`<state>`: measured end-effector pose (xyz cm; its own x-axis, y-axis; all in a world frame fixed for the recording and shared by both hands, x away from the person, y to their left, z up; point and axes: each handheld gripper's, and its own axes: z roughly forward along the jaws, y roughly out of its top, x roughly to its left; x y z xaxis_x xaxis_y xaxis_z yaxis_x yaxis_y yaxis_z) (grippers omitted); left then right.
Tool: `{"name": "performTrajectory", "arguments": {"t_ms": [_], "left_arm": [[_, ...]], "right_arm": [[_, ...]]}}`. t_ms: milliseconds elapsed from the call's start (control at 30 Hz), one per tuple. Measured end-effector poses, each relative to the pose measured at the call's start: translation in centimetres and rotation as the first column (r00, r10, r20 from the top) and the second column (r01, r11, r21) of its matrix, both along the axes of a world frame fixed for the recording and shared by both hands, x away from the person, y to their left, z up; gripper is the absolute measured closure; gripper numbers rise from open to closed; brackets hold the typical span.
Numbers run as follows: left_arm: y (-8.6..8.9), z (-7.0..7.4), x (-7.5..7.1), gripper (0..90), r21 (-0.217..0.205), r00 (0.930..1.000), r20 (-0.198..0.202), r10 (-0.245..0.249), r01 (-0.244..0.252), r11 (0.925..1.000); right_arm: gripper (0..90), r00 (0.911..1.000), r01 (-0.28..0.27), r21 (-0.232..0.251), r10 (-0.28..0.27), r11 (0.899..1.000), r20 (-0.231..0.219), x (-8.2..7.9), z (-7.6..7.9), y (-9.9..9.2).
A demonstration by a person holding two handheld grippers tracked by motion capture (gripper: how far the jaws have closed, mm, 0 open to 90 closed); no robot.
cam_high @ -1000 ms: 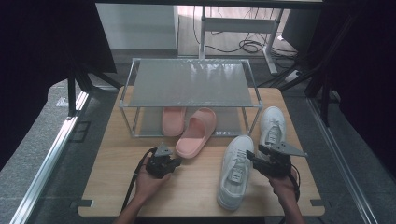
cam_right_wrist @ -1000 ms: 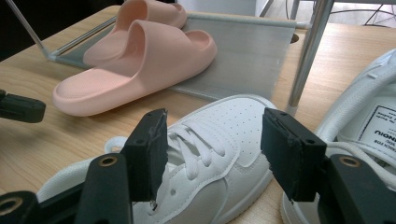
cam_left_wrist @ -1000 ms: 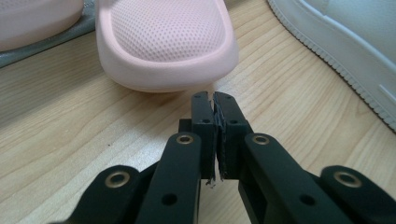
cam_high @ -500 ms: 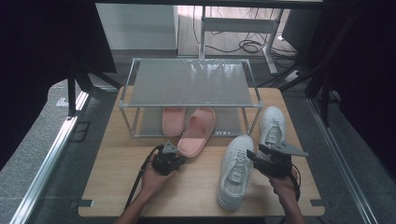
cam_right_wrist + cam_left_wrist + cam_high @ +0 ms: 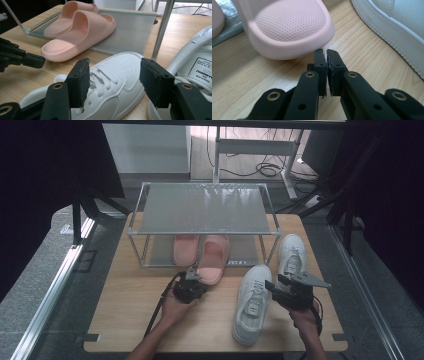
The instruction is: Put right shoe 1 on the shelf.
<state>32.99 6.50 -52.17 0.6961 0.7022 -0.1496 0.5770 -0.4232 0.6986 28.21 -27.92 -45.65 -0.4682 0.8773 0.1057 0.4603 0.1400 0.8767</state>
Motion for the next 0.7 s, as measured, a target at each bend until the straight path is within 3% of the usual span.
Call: {"name": "performTrajectory", "arguments": {"t_ms": [367,700], "left_arm": [[-1.9,0.1,1.0,86.4,0.009,0.9999,-0.010,-0.011,0.011,0.9999],[-1.5,0.1,1.3,86.1,0.003,0.9998,-0.015,0.011,-0.011,0.9999]], "right_arm": [[41.7,1.0000,-0.001,-0.001,0.001,1.000,0.000,0.0,0.0,0.0],[41.7,1.0000,0.001,0.000,-0.001,1.000,0.000,-0.1,0.0,-0.1]]}}
